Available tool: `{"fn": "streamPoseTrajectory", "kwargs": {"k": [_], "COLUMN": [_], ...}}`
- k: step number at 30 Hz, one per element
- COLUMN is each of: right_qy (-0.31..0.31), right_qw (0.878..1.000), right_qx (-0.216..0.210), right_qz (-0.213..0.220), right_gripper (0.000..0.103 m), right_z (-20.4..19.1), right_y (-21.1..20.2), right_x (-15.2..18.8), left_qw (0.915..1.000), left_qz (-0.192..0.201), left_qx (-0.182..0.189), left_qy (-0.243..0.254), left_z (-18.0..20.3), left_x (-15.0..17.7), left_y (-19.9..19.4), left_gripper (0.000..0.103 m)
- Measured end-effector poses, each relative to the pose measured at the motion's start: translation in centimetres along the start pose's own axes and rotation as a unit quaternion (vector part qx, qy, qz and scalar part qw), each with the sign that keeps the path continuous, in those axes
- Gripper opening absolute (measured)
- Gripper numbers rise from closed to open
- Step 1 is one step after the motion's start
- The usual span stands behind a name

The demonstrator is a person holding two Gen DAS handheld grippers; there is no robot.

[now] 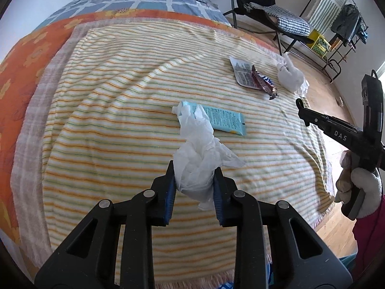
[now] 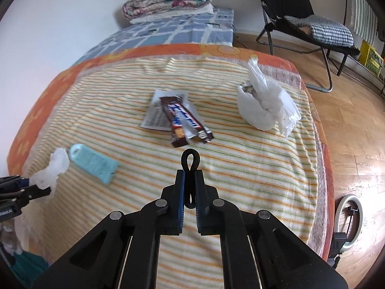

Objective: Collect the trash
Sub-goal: 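Carry the tissue and hair tie over the blue basket with both tools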

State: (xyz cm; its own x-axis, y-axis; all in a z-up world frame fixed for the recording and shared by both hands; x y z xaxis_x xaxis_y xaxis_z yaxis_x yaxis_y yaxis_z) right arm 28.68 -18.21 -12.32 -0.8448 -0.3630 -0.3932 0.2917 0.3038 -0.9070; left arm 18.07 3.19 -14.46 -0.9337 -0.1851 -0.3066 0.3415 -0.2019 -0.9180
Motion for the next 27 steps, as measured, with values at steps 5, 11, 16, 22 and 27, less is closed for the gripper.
{"fn": "streamPoseTrajectory", "kwargs": {"k": [5,11,16,22,27], "right_qy": [-0.015,-0.036,-0.05,-0.06,-0.066], "right_qw": [1.0,0.998,0.997,0.995,0.994], "right_qx": [-0.012,-0.032,-0.048,-0.067,-0.08], "right_qz": [0.014,0.032,0.037,0.041,0.035], "right_gripper": [0.006,0.006,0.006,0.006,0.006], "right_z": [-2.2,-5.4,-8.1,-10.7,-12.2], "right_y": [-2.0,-4.5,-6.1,-8.1,-9.1], "right_x": [0.5,1.6,3.4,5.9,8.3], "left_qw": [0.9998,0.9995,0.9991,0.9978,0.9968], "left_qz": [0.015,0.028,0.035,0.046,0.044], "left_qx": [-0.004,-0.001,-0.002,-0.009,-0.013], "left_qy": [0.011,0.016,0.024,0.048,0.065], "left_z": [0.1,0.1,0.3,0.9,1.2], "left_x": [0.9,2.0,3.2,5.7,8.5], "left_y": [-1.7,-3.4,-4.6,-6.3,-6.9], "left_gripper": [0.027,0.027,0.027,0.027,0.027]}}
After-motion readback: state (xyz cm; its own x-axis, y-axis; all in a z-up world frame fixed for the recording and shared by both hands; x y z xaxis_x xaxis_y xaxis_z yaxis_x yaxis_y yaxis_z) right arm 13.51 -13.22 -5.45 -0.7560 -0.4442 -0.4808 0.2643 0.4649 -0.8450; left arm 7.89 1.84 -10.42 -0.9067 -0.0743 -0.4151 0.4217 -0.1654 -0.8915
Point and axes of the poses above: each gripper's, at about its wrist camera, not at the fingertips, and y roughly the way its jaws point, z to its right, x to its underside, the point moved 9 cm from there along y, roughly the way its jaws point, and after that the axes turned 9 degrees about -z, right-handed, at the moved point
